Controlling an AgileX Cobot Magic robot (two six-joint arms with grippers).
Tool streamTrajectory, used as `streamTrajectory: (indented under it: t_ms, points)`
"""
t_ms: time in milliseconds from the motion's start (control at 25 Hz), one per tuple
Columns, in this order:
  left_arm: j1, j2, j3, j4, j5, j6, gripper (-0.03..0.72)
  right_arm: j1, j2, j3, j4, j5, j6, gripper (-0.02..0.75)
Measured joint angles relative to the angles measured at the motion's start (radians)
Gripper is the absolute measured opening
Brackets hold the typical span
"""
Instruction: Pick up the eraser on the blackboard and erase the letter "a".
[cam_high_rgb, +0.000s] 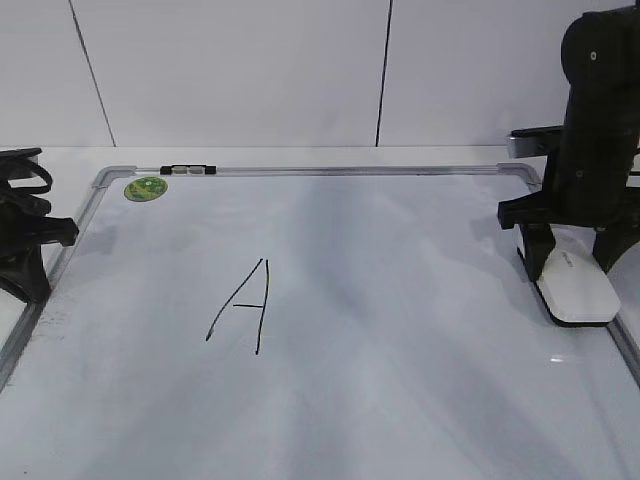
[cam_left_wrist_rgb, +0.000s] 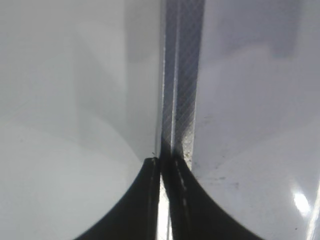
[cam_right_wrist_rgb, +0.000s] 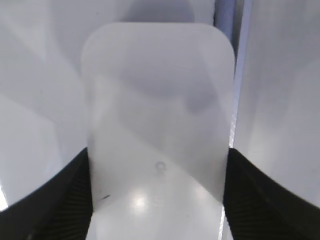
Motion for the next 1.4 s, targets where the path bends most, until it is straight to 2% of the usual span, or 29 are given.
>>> streamTrajectory:
  t_ms: [1400]
  points:
    - [0.000, 0.000, 0.000, -0.014, 0.000, 0.004, 0.014, 0.000, 0.001, 0.000, 0.010, 0.000, 0.000, 0.549]
